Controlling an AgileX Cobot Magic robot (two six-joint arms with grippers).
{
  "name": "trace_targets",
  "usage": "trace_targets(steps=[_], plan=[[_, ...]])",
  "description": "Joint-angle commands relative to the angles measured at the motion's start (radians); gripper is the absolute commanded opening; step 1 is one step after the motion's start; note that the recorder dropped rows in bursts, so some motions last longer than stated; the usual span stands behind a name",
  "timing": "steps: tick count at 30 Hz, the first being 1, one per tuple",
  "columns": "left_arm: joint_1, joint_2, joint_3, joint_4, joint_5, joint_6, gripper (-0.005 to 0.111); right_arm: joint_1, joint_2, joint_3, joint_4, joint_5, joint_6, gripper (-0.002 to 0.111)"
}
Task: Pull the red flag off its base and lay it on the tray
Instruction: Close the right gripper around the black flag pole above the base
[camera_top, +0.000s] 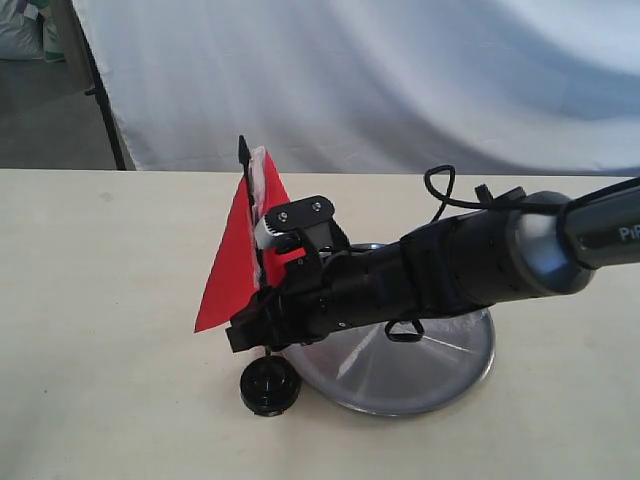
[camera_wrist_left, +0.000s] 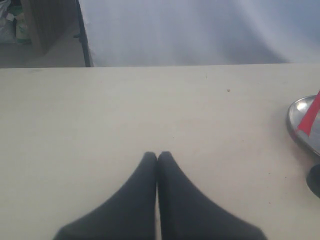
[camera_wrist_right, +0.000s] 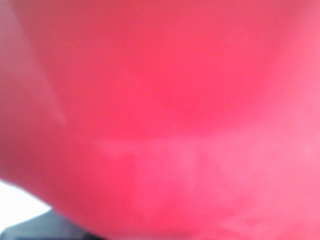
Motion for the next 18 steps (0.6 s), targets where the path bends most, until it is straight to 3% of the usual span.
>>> trace_targets(steps=[1, 18], plan=[[0.002, -0.003, 0.003, -0.010, -0.001, 0.003, 0.000, 0.000, 0.000, 0.035, 0.008, -0.024, 0.009, 0.038], [0.002, -0.003, 0.003, -0.010, -0.001, 0.003, 0.000, 0.000, 0.000, 0.076, 0.008, -0.016, -0.090, 0.038]])
